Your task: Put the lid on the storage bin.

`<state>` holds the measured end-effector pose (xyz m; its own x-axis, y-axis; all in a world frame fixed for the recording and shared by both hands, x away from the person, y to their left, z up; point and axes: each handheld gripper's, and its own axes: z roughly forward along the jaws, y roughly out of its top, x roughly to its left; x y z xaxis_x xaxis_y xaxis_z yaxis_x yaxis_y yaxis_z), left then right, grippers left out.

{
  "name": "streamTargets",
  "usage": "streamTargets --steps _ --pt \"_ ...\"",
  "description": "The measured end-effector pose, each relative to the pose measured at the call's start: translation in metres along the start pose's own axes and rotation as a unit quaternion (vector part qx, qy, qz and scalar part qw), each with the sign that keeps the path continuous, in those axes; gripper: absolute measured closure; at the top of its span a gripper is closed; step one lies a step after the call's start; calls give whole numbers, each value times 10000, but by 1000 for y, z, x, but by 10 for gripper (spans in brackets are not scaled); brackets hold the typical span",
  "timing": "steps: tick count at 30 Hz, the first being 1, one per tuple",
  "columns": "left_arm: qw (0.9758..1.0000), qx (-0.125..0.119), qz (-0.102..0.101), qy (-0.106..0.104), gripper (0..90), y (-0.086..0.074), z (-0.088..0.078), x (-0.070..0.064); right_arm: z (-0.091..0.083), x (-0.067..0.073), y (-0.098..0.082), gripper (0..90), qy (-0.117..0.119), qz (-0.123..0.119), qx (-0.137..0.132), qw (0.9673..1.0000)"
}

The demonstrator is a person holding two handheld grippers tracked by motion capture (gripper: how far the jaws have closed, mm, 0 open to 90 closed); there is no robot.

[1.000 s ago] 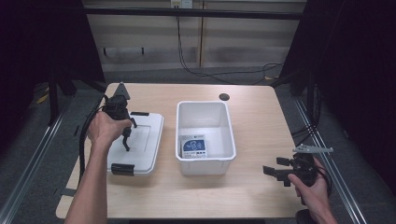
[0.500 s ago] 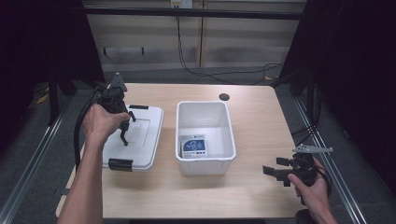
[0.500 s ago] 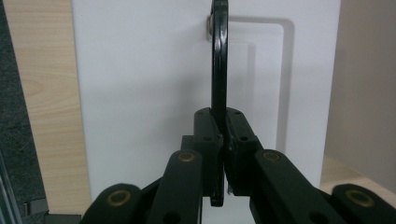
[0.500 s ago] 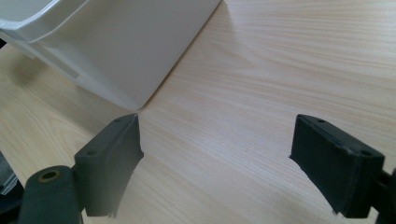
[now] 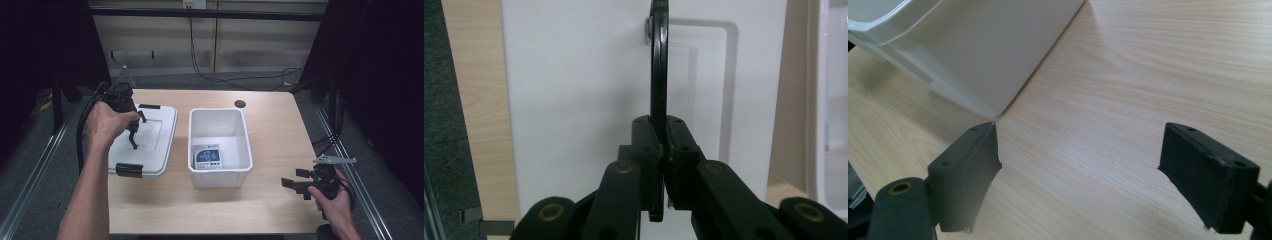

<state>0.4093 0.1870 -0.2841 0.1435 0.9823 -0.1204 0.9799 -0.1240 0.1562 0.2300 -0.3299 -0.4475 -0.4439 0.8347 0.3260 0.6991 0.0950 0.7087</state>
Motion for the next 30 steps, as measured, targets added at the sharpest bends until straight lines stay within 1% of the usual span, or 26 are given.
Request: streamTargets --steps 1,3,5,6,7,8,10,11,12,13,15,17,21,23,24,26,29,30 --pt "10000 -49 14 11 852 0 -4 -3 0 0 0 154 7 -4 4 10000" --pt "9999 -92 22 36 852 0 -7 -4 0 0 0 154 3 -3 -2 10000" --pt "9999 -89 63 35 851 1 -12 -6 0 0 0 155 2 -1 -1 10000" --pt "10000 -92 33 18 851 1 -13 -8 0 0 0 154 0 4 8 10000" --pt "9999 -99 43 16 852 1 -14 -9 0 0 0 154 9 -1 4 10000" --pt "9999 -65 84 4 852 1 -16 -9 0 0 0 154 7 -1 6 10000" --pt "9999 -101 41 51 852 1 -19 -13 0 1 0 154 7 -1 14 10000" --pt "9999 -76 79 28 852 2 -20 -13 0 1 0 154 5 -2 12 10000" --pt "9999 -106 59 54 852 2 -23 -16 0 1 0 154 7 -2 15 10000" --pt "9999 -109 81 57 852 2 -24 -18 0 1 0 154 11 -4 15 10000" --pt "9999 -129 89 66 852 3 -28 -23 0 1 0 154 16 -6 9 10000" --pt "9998 -113 141 13 851 4 -32 -28 0 1 0 154 33 -20 11 10000" --pt "9996 -157 183 117 851 6 -37 -42 0 1 0 154 36 -19 15 10000" --pt "9995 -171 221 116 852 7 -39 -48 0 1 0 155 38 -19 16 10000" --pt "9994 -166 270 119 852 7 -42 -52 0 1 0 154 37 -28 15 10000" --pt "9992 -228 295 155 851 8 -44 -59 0 1 0 154 40 -33 12 10000" --pt "9988 -226 400 159 852 10 -45 -71 0 2 0 154 38 -16 40 10000" --pt "9989 -227 377 155 852 10 -45 -75 0 2 0 155 33 -23 32 10000"
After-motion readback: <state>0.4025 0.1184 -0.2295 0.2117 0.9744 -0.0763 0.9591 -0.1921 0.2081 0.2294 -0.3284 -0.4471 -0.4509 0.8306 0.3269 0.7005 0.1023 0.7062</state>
